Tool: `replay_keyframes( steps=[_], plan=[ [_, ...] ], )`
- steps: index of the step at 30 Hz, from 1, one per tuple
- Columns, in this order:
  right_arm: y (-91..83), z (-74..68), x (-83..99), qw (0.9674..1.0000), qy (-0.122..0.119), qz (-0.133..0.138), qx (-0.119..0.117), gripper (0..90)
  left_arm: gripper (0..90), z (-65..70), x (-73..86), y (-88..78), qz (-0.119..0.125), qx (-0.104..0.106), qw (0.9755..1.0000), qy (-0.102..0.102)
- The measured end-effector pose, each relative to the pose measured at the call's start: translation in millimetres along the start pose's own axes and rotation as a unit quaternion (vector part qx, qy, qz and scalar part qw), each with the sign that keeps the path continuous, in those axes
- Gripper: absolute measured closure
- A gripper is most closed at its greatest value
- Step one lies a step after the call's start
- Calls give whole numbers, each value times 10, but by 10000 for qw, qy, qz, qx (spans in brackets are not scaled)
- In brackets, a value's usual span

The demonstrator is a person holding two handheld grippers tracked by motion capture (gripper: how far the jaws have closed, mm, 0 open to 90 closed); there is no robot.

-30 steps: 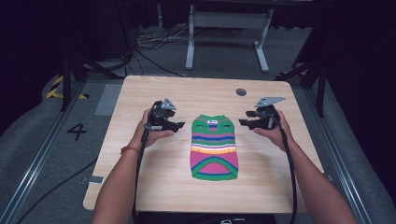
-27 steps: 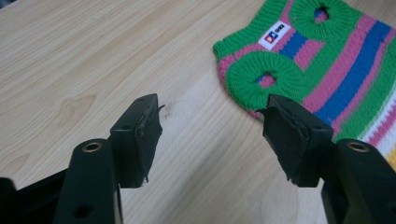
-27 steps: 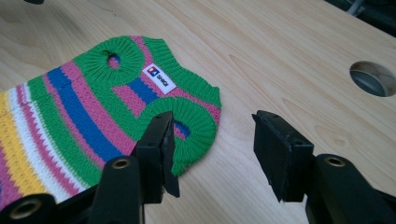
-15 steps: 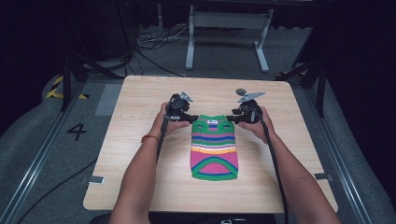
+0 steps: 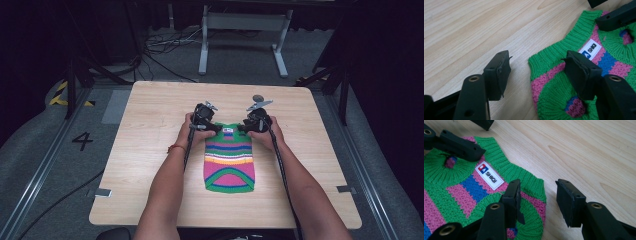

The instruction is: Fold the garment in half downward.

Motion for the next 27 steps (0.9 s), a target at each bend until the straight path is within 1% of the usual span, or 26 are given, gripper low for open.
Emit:
replay_keyframes(
  steps=[2, 3, 4, 5, 7, 8, 9, 12, 13, 15, 17, 18, 19, 20, 21, 22, 24, 25, 26, 27],
  plan=[
    [10, 10, 13, 9998, 148, 1, -114, 569, 390, -6, 11, -21, 2, 46, 10000, -70],
    [12, 16, 20, 9996, 215, 0, -182, 583, 405, -7, 15, -23, 42, 58, 10000, -68],
    [11, 21, 24, 9995, 257, 9, -199, 597, 425, -7, 17, -28, 45, 56, 10000, -53],
    [9, 18, 26, 9994, 273, 13, -229, 630, 453, -3, 22, -40, 18, 90, 9999, -55],
    [5, -3, 24, 9990, 280, -1, -352, 691, 581, 19, 29, -51, 5, 275, 9996, -88],
    [5, -10, 21, 9990, 249, -8, -369, 715, 632, 27, 28, -49, -4, 317, 9995, -61],
    [4, -21, 16, 9989, 268, -18, -392, 746, 676, 41, 28, -43, -13, 354, 9994, -55],
    [4, -38, 5, 9989, 214, 1, -409, 815, 747, 61, 18, -39, -79, 380, 9992, -3],
    [1, -42, 0, 9991, 194, 4, -385, 826, 768, 61, 10, -36, -98, 362, 9993, 69],
    [-8, -41, -10, 9995, 113, 7, -311, 837, 786, 79, -11, -32, -204, 217, 9993, 209],
    [-25, -36, -29, 9997, 47, 42, -227, 840, 795, 101, -38, -26, -236, 104, 9992, 292],
    [-37, -31, -41, 9997, 29, 91, -230, 841, 799, 111, -55, -28, -215, 81, 9993, 289],
    [-50, -25, -52, 9997, 29, 135, -210, 841, 802, 110, -79, -32, -141, 46, 9993, 334],
    [-68, -12, -61, 9997, 22, 147, -186, 841, 804, 117, -91, -42, -134, 54, 9994, 307],
    [-80, 1, -70, 9997, 36, 182, -177, 841, 805, 111, -116, -44, -78, -12, 9993, 357],
    [-101, 21, -80, 9996, 34, 222, -155, 842, 805, 119, -149, -64, -93, -59, 9992, 382],
    [-150, 69, -118, 9994, 63, 339, -92, 842, 806, 127, -214, -89, 19, -117, 9991, 413],
    [-181, 96, -142, 9992, 58, 402, -58, 842, 805, 139, -236, -100, 74, -124, 9992, 385],
    [-197, 109, -160, 9990, 71, 442, -42, 841, 805, 145, -274, -111, 147, -174, 9989, 415],
    [-218, 128, -180, 9988, 72, 487, -7, 841, 806, 160, -315, -129, 158, -215, 9984, 499]
  ],
)
Point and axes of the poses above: each handheld gripper's, and its own axes: y roughly forward along the jaws, x roughly out of its underside, z roughly to its right, the point moved 6 cm from there along y, roughly forward along the jaws, and after that the axes turned 14 degrees about x, right-handed, at the moved point
